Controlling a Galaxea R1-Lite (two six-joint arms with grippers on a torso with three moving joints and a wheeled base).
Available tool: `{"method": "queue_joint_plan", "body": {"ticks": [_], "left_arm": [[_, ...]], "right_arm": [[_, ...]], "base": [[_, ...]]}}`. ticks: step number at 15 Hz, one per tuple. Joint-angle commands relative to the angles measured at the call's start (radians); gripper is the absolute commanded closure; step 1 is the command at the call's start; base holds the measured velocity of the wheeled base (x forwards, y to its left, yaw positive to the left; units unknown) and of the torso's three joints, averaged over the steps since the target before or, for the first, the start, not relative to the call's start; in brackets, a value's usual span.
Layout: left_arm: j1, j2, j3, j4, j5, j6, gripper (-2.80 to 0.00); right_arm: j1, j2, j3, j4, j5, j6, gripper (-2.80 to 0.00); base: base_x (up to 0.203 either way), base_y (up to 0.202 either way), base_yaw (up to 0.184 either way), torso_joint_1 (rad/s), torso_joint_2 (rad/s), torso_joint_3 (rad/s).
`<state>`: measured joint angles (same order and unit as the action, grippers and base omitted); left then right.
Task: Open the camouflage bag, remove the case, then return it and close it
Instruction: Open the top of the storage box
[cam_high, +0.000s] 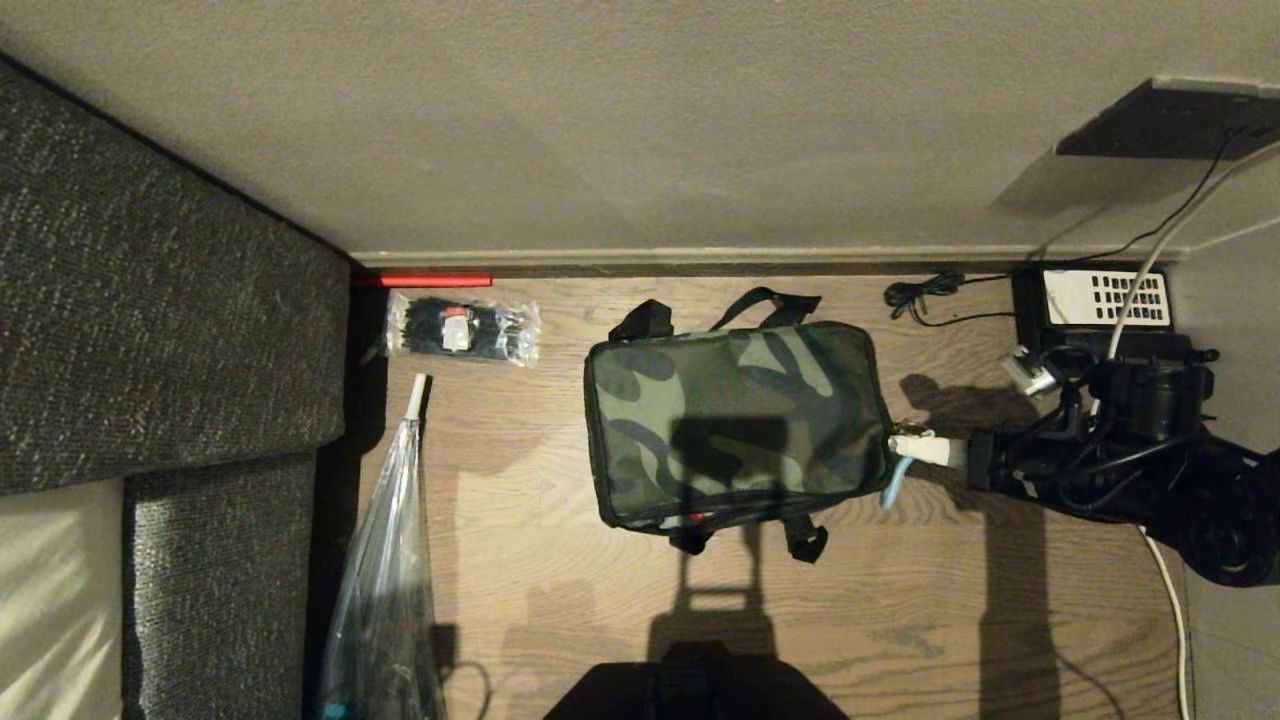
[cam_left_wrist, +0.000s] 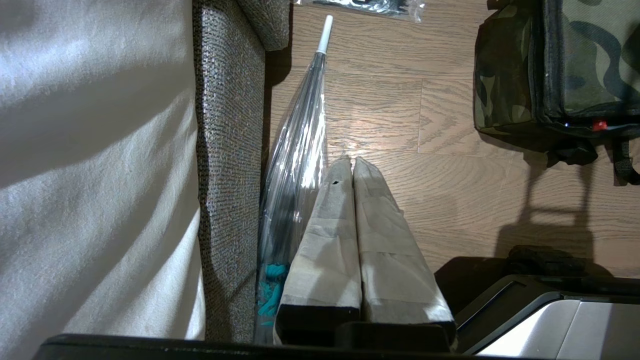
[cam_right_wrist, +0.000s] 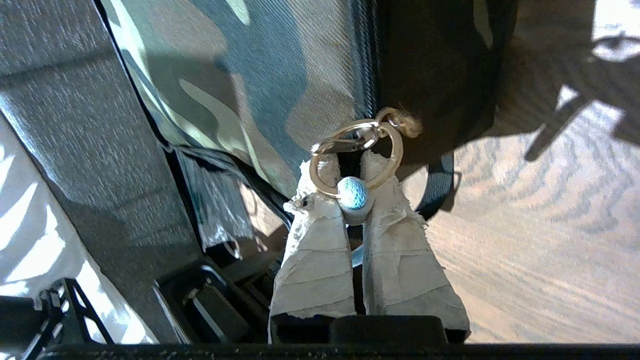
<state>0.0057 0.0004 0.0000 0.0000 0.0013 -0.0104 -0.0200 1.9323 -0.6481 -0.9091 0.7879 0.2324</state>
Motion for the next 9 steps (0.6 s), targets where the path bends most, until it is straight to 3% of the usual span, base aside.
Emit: {"method": "queue_joint_plan", "body": {"ticks": [1, 5, 9], "left_arm": [[0.0, -0.002, 0.002, 0.0, 0.0, 0.0, 0.0], [0.0, -0.002, 0.002, 0.0, 0.0, 0.0, 0.0], [-0.001, -0.002, 0.002, 0.0, 0.0, 0.0, 0.0]], "right_arm": [[0.0, 0.002, -0.018, -0.007, 0.004, 0.005, 0.0], [0.0, 0.008, -0.05, -0.007, 0.004, 0.027, 0.0], [0.0, 0.015, -0.112, -0.007, 0.001, 0.113, 0.0]], "base": [[0.0, 0.0, 0.0, 0.0, 0.0, 0.0], [0.0, 0.0, 0.0, 0.0, 0.0, 0.0], [0.0, 0.0, 0.0, 0.0, 0.0, 0.0]]}}
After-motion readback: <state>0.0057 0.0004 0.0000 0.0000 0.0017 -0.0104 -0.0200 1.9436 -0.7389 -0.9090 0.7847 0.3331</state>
